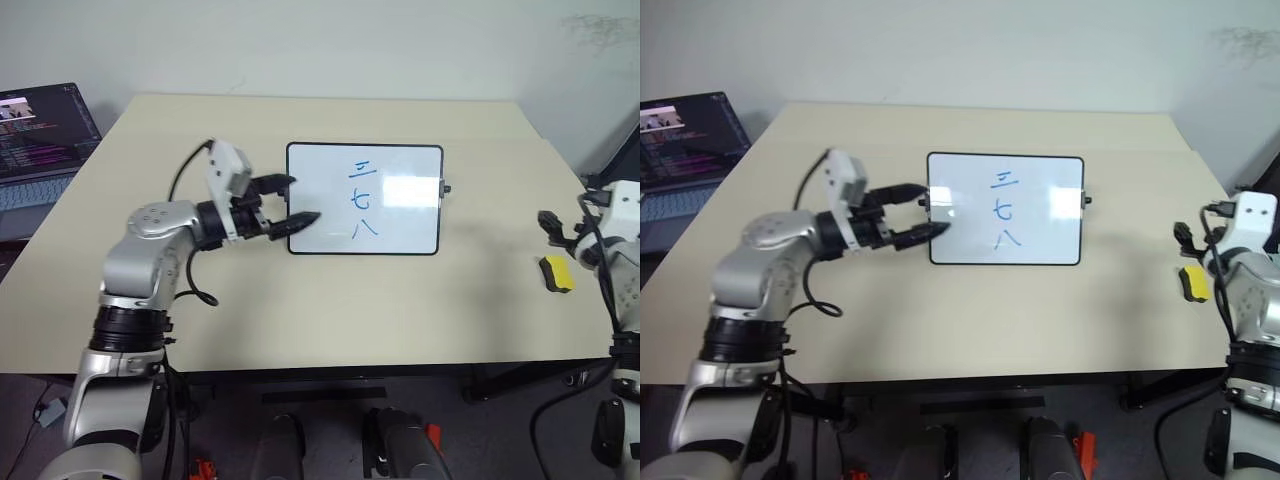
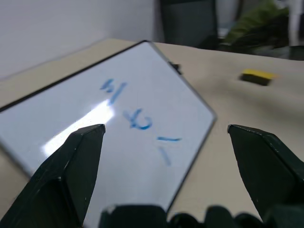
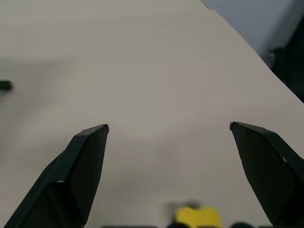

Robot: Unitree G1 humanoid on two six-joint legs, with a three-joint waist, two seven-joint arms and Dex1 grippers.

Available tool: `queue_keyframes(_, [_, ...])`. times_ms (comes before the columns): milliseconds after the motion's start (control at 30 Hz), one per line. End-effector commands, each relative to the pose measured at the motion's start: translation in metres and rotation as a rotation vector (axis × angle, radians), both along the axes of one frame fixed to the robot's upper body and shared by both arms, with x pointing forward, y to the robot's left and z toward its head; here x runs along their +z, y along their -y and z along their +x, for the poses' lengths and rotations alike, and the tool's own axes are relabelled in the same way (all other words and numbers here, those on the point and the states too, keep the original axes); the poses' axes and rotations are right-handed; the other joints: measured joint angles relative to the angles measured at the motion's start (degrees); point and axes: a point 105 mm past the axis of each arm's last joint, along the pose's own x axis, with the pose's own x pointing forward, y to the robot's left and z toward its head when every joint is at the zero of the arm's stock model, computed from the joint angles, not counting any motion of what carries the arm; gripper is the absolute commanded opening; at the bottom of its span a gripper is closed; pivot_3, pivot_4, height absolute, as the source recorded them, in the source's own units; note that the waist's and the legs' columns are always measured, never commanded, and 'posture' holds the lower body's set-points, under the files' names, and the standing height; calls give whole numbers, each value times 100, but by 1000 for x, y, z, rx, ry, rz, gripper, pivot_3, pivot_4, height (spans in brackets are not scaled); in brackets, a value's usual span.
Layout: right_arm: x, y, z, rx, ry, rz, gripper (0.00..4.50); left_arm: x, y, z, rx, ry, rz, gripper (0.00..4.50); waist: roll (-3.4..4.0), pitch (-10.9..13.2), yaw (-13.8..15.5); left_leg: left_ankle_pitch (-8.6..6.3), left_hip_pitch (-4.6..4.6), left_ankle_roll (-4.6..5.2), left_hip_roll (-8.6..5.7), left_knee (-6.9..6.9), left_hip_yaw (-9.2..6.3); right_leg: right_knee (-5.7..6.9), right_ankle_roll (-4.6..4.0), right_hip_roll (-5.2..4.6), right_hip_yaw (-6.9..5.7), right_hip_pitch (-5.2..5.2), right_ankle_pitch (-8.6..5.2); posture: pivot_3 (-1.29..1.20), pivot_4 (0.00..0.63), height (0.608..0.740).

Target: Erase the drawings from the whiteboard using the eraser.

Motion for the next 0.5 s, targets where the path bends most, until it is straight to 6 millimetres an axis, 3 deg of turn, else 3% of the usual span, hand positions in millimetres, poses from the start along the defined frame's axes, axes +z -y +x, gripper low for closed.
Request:
queue_keyframes(33, [4,22,-13,-54,4,1,4470,1,31,-3,-84,24,-8,4500,0,0,3,0,0,0,-1,2,-1,0,0,1,0,0,0,0,150,740])
queue_keyframes(300, [-7,29,-26,-70,-7,29,4470,-15,83,-12,-207,-37,-81,4500,1,0,-12,0,1,1,-2,4,-4,2,1,9,9,0,0,0,150,740])
queue_keyframes(500, [-23,26,-29,-62,-38,55,4470,-23,97,-16,-243,-57,-65,4500,1,0,-16,0,2,1,-3,8,-4,3,2,11,15,1,0,0,150,740])
